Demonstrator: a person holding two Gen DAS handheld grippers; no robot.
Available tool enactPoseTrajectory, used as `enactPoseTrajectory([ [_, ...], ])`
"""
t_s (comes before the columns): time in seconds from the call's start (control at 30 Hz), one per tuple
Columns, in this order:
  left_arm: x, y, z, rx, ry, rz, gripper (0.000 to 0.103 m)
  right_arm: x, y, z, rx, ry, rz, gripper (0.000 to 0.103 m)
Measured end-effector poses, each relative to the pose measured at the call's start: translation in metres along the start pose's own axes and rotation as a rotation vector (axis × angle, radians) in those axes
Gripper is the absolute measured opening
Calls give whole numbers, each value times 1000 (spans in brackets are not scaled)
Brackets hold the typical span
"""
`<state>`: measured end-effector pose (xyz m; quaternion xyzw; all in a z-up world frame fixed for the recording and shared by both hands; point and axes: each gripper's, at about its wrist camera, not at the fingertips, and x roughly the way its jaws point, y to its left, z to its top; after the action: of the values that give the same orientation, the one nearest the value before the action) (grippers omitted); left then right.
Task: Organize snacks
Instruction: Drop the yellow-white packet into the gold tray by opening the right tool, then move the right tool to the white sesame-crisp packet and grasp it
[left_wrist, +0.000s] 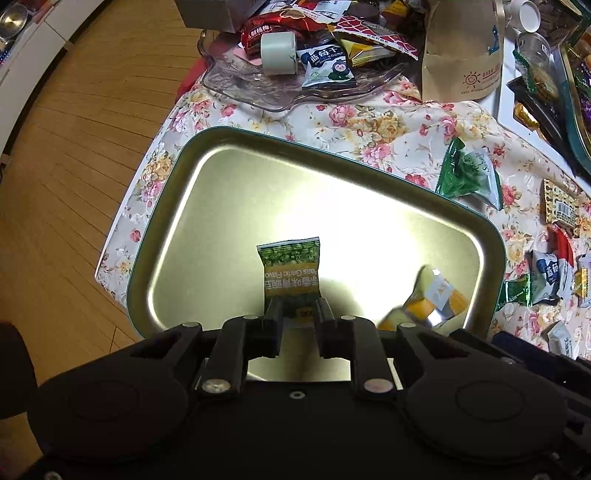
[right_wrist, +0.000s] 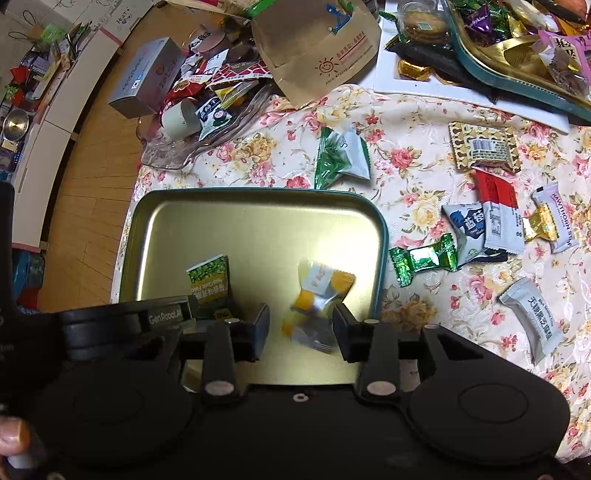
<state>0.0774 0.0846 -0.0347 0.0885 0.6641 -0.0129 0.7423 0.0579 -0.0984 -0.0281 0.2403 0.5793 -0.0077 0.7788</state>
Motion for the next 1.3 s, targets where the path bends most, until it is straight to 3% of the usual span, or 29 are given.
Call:
enactPoseTrajectory([
  [0.3,3,-18,-3,48,27,12,28,-2,-15,4,45,15,-52,41],
  [0.77,4,-56,-11,130,81,-35,28,-3,-52,6,161,73,-104,41],
  [1.07,-2,-80,-11,157,90,-56,28,-11,-90,6,233,75,-138,43],
  [1.3,-14,-101,-8,175,75,-95,28,-28,-141,10,369,41,-161,44],
])
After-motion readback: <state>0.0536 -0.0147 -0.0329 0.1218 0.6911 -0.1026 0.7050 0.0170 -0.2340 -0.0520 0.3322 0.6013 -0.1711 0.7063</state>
